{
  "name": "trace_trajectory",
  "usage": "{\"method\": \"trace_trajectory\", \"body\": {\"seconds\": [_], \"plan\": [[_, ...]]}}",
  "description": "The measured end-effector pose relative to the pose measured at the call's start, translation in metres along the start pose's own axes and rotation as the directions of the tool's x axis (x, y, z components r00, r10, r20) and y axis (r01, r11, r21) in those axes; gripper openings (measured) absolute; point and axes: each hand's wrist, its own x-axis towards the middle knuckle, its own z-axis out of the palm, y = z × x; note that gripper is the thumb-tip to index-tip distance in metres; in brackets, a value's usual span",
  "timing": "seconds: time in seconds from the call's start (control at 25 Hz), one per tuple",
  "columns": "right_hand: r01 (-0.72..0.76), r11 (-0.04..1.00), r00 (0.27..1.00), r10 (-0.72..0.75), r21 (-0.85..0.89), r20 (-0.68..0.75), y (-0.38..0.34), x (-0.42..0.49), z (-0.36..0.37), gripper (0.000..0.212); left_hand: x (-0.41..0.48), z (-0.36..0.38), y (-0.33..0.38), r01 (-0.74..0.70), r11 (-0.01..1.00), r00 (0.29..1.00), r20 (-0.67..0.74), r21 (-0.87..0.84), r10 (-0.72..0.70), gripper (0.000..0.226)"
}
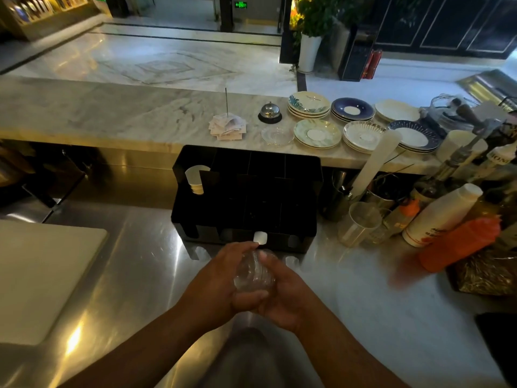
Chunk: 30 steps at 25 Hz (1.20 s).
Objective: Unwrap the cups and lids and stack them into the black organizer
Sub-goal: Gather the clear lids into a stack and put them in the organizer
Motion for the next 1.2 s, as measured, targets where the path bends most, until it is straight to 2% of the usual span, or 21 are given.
{"method": "trace_trajectory", "body": {"seconds": [0.16,0.36,0.56,0.72,0.92,1.04,1.2], "plan": [[0.02,1.0,0.999,-0.02,0.015,-0.03,0.001,0.019,0.022,0.045,0.011,-0.023,-0.019,-0.044,0.998,0.997,0.055,-0.04,0.046,0.095],[0.012,0.999,0.999,-0.01,0.043,-0.039,0.002,0.052,0.056,0.062,0.023,-0.053,-0.05,-0.1,0.995,0.993,0.06,-0.004,0.1,0.108],[-0.022,0.999,0.997,0.024,0.032,-0.069,0.007,0.082,0.09,0.063,0.03,-0.089,-0.08,-0.101,0.995,0.995,0.007,-0.023,0.101,0.097],[-0.019,0.999,0.995,0.022,0.034,-0.096,0.01,0.105,0.12,0.055,0.03,-0.11,-0.103,-0.102,0.991,0.994,0.028,-0.088,0.105,0.106],[-0.028,1.0,0.989,0.029,0.013,-0.143,0.018,0.125,0.145,0.053,0.031,-0.13,-0.127,-0.105,0.991,0.994,0.025,-0.082,0.107,0.099],[-0.012,1.0,0.988,0.009,-0.022,-0.157,0.022,0.136,0.153,0.043,0.031,-0.137,-0.139,-0.085,0.993,0.994,0.057,-0.085,0.09,0.108],[0.037,0.995,0.978,-0.055,-0.094,-0.201,0.022,0.151,0.153,0.045,0.04,-0.14,-0.146,-0.058,0.989,0.993,0.092,-0.137,0.071,0.117]]}}
